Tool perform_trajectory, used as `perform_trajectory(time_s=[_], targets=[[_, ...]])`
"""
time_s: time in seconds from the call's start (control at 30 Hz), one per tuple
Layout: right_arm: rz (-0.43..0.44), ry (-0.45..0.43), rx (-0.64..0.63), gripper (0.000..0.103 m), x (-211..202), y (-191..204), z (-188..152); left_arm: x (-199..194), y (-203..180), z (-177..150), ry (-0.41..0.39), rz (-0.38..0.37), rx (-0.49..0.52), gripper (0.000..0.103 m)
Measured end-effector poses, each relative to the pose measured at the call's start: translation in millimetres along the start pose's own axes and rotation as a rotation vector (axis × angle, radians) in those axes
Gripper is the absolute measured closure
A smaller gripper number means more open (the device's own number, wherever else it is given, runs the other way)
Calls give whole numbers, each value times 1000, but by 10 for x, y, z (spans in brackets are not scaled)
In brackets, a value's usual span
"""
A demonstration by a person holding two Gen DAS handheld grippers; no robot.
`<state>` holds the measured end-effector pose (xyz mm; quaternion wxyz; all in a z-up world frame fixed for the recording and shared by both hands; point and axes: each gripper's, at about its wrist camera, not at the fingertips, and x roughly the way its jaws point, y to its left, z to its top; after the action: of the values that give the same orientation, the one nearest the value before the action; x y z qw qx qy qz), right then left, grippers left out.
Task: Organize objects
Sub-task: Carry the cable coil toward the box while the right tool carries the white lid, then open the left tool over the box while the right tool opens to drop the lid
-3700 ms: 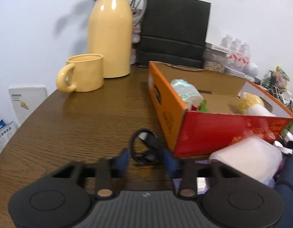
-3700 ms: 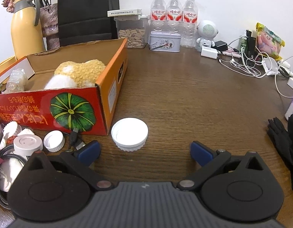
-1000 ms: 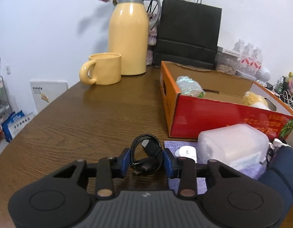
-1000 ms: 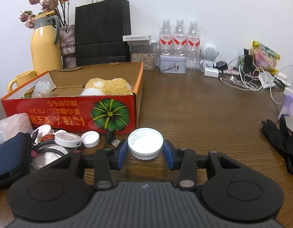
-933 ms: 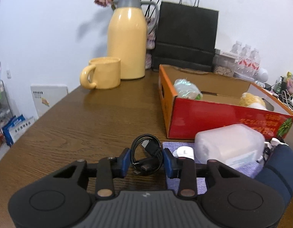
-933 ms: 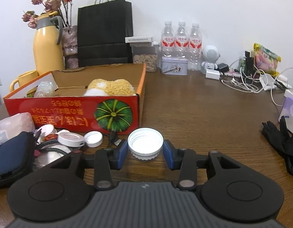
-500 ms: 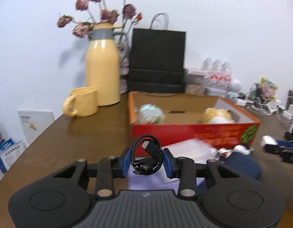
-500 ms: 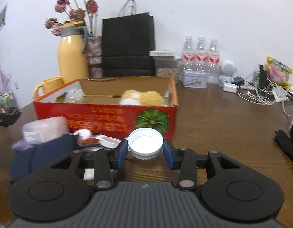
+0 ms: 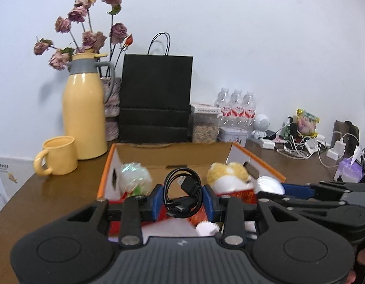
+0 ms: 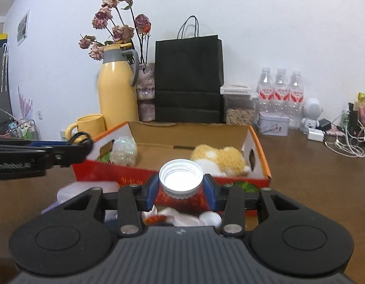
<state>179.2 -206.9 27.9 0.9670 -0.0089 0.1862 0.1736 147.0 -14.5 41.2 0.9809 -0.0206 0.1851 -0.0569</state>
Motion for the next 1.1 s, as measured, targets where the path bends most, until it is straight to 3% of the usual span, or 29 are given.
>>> perform_trajectory(time_s=[0.6,0.8,0.97,1.03,1.07,1.1], targets=[[-30,8,-6,62,927,106,459,1034,73,492,-10,57,-30,69],[-64,19,-12,62,1169,55,432,1369,182,482,28,91,-55,69],[-60,32,-13,62,1184,43,406,1412,209,446,31,93,-54,68],[-73,38,-21,55,1185,45,393,1391,204,425,24,110,-49,62],[-88,41,-22,40,1184,38,376,1378,201,417,19,125,-44,54],[-98,43,-21,30,1181,24,364,1367,196,415,13,136,-40,27]])
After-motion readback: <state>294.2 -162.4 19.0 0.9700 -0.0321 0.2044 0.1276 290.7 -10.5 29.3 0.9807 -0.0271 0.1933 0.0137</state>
